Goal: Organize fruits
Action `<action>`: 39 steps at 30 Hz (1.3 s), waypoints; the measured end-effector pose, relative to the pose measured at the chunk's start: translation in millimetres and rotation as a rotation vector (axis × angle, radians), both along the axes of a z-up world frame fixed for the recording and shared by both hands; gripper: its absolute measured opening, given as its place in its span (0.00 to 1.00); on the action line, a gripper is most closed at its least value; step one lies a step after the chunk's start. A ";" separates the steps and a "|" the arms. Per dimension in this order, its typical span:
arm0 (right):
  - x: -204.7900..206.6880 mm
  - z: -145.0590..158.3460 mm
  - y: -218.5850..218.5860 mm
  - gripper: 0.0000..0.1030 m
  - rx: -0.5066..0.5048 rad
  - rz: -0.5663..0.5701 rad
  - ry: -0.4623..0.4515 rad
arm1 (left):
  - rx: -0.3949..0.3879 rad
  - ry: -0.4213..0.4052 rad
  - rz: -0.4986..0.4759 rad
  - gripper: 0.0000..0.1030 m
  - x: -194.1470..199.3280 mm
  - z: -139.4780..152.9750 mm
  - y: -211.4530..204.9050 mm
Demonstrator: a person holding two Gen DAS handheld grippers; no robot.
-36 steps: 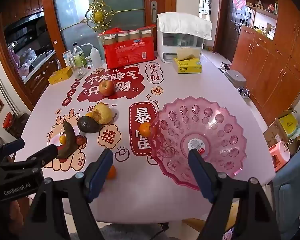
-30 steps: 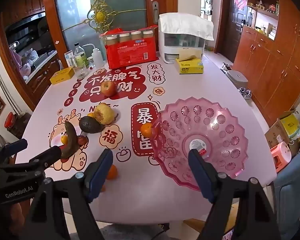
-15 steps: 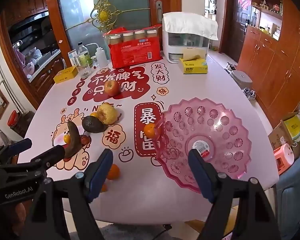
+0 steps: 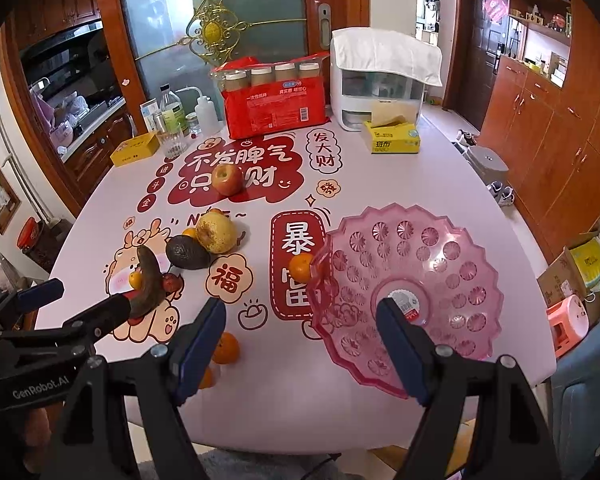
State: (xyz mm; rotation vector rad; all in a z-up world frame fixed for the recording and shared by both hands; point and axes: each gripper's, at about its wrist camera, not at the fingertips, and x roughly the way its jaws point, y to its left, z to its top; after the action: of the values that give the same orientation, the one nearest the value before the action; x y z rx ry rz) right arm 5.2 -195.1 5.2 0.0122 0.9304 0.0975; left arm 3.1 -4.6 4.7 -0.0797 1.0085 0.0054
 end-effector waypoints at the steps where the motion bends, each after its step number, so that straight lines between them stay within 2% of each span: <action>1: 0.3 0.0 0.0 0.76 0.000 0.001 0.000 | 0.000 0.000 0.000 0.97 -0.3 -0.2 0.3; 39: 16.2 5.8 -7.5 0.76 0.008 0.013 -0.002 | 0.007 0.011 0.003 0.98 2.0 0.3 2.1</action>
State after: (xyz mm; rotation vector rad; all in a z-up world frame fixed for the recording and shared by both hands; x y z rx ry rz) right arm 21.4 -202.5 11.0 0.0130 0.9287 0.1132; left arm 5.1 -2.5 5.0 -0.0743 1.0198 0.0120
